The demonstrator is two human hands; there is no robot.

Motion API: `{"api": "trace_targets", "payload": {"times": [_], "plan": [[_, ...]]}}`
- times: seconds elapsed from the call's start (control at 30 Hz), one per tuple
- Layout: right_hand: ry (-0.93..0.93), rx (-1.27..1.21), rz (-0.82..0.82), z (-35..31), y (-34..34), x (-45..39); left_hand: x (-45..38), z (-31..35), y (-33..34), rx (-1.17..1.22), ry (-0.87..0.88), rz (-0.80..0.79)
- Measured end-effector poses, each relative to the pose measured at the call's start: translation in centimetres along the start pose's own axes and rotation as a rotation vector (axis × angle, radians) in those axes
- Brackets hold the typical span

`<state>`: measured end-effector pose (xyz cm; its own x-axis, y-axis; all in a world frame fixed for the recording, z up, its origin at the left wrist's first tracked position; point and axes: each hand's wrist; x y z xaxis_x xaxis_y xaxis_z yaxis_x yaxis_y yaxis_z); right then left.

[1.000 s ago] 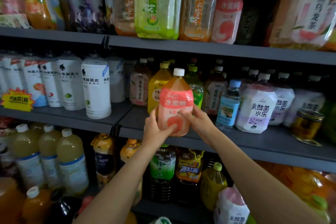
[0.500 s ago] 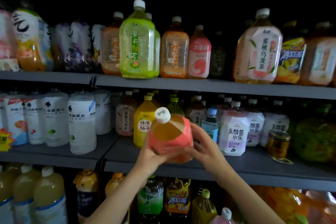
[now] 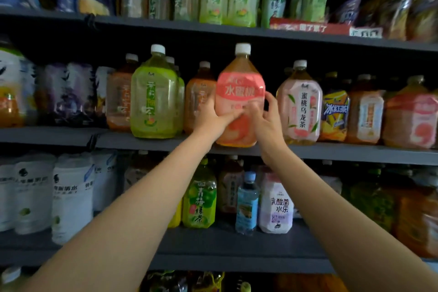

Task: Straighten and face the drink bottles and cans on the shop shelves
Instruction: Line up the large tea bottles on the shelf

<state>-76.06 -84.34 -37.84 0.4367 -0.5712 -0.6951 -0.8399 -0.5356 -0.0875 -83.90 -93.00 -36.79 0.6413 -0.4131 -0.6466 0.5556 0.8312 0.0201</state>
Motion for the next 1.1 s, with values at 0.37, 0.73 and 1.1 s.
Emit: {"api": "trace_targets", "payload": {"times": [0.37, 0.73, 1.1], "plan": [[-0.237, 1.015, 0.160, 2.3, 0.6, -0.8, -1.9, -2.7, 1.6, -0.554, -0.059, -0.069], [-0.168, 1.149, -0.329, 4.6, 1.3, -4.9, -3.0, -3.1, 3.3, -0.867, 0.077, -0.160], [-0.420, 0.953, 0.233, 3.5, -3.8, -2.5, -1.7, -3.0, 4.2, -0.881, 0.339, 0.008]]}}
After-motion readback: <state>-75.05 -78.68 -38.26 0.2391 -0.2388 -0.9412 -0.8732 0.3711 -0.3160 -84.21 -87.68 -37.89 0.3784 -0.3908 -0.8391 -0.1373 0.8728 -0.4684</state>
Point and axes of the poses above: each hand's wrist, its own x-axis away from the middle knuckle, its own y-axis out of the palm, z = x × y, and after that the axes turned 12 degrees about x, right-handed
